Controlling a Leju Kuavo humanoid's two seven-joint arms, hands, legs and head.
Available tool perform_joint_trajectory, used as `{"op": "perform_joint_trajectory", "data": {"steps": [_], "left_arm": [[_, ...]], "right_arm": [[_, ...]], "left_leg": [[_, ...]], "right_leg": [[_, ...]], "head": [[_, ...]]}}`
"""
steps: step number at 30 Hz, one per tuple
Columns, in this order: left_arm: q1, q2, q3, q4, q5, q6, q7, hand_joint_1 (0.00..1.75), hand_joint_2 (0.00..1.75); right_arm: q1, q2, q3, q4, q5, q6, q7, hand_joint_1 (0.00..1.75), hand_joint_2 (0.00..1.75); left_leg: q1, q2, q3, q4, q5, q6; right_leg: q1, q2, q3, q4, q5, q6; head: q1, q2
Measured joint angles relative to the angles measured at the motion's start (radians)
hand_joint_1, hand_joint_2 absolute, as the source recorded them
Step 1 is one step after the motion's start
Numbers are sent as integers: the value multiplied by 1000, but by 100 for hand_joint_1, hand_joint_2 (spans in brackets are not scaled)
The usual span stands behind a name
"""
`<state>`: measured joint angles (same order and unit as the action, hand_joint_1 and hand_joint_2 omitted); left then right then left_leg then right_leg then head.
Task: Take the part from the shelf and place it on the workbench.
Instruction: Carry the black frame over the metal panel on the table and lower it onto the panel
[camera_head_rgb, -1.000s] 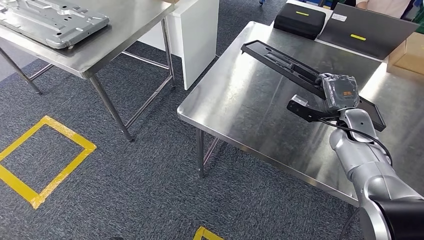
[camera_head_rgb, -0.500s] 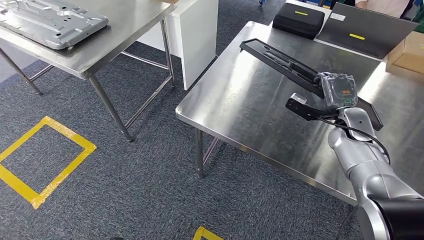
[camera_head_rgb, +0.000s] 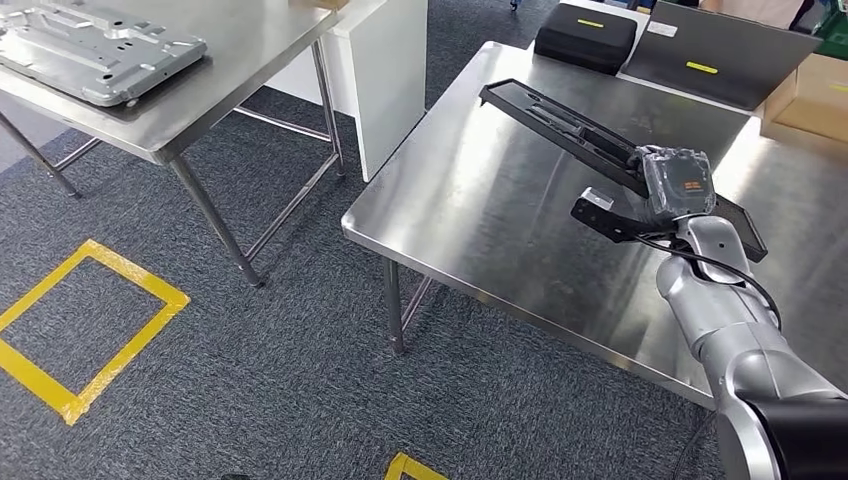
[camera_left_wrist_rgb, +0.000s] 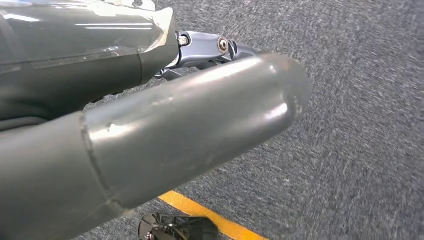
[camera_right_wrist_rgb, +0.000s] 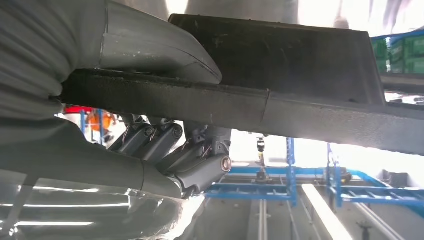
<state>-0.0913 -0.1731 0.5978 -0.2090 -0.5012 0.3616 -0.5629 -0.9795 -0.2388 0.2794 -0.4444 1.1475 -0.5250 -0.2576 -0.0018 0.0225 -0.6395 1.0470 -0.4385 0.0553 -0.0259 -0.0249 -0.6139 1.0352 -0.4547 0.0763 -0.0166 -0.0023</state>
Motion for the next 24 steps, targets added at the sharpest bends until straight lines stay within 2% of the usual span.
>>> {"op": "perform_joint_trajectory", "data": {"steps": [2,4,6,8,9,10,11,13,15,17,19,20,21,22,24], "left_arm": [[1,0,0,0,0,2,0,0,0],[1,0,0,0,0,3,1,0,0],[1,0,0,0,0,5,1,0,0],[2,0,0,0,0,5,1,0,0],[2,0,0,1,0,5,1,0,0],[3,0,0,1,0,5,1,0,0],[3,0,0,1,0,5,1,0,0],[3,0,0,1,0,5,1,0,0],[2,1,0,1,0,5,1,0,0],[2,1,0,1,0,5,1,0,0],[1,0,0,1,0,5,1,0,0],[1,0,0,1,0,5,0,0,0],[0,0,0,1,-1,5,0,0,0],[0,0,0,1,-1,5,0,0,0],[1,0,1,1,-2,5,0,0,0]], "right_arm": [[0,1,0,0,1,0,3,173,175],[0,1,1,0,2,-1,5,173,175],[-1,2,1,0,2,-1,5,173,175],[0,3,1,0,2,-1,5,173,175],[0,3,1,0,2,-1,5,173,175],[1,3,1,0,2,-1,5,173,175],[2,4,1,0,2,-1,5,173,175],[2,5,1,0,2,-1,5,173,175],[0,6,1,0,2,-1,5,173,175],[-1,4,1,0,2,-1,5,173,175],[-1,1,1,0,2,-1,5,173,175],[-1,0,1,0,2,-1,5,173,175],[-2,-2,1,0,2,-1,5,173,175],[-2,-3,1,0,2,0,5,173,175],[1,-4,1,0,2,0,5,173,175]], "left_leg": [[-2,7,0,0,0,-10],[4,5,-5,10,-11,-20],[8,-8,-38,86,-60,-32],[10,-16,-96,215,-122,-39],[11,-16,-118,261,-135,-40],[12,-17,-125,275,-132,-39],[12,-18,-113,252,-110,-38],[13,-37,-46,119,-48,-29],[12,-54,5,20,-17,-23],[7,-50,11,6,-16,-21],[6,-38,16,-7,-7,-8],[7,-32,19,-14,-2,0],[8,-26,21,-21,2,7],[7,-21,21,-23,4,11],[6,-10,20,-23,4,13]], "right_leg": [[4,11,3,-8,5,-17],[-2,21,3,-9,10,-29],[-6,30,3,-10,13,-42],[-4,38,3,-10,13,-50],[-4,43,3,-10,13,-50],[-3,49,3,-10,13,-50],[-3,56,3,-10,13,-50],[-3,69,4,-10,14,-50],[1,79,1,-9,15,-46],[4,85,-4,-13,19,-38],[6,81,-10,-10,16,-27],[7,70,-20,10,4,-25],[8,57,-41,53,-19,-26],[8,44,-70,115,-47,-28],[9,38,-130,245,-94,-27]], "head": [[-2,0],[-3,0],[-5,0],[-6,0],[-6,0],[-6,0],[-6,0],[-6,0],[-6,0],[-5,0],[-5,0],[-5,0],[-4,0],[-4,0],[-4,0]]}}
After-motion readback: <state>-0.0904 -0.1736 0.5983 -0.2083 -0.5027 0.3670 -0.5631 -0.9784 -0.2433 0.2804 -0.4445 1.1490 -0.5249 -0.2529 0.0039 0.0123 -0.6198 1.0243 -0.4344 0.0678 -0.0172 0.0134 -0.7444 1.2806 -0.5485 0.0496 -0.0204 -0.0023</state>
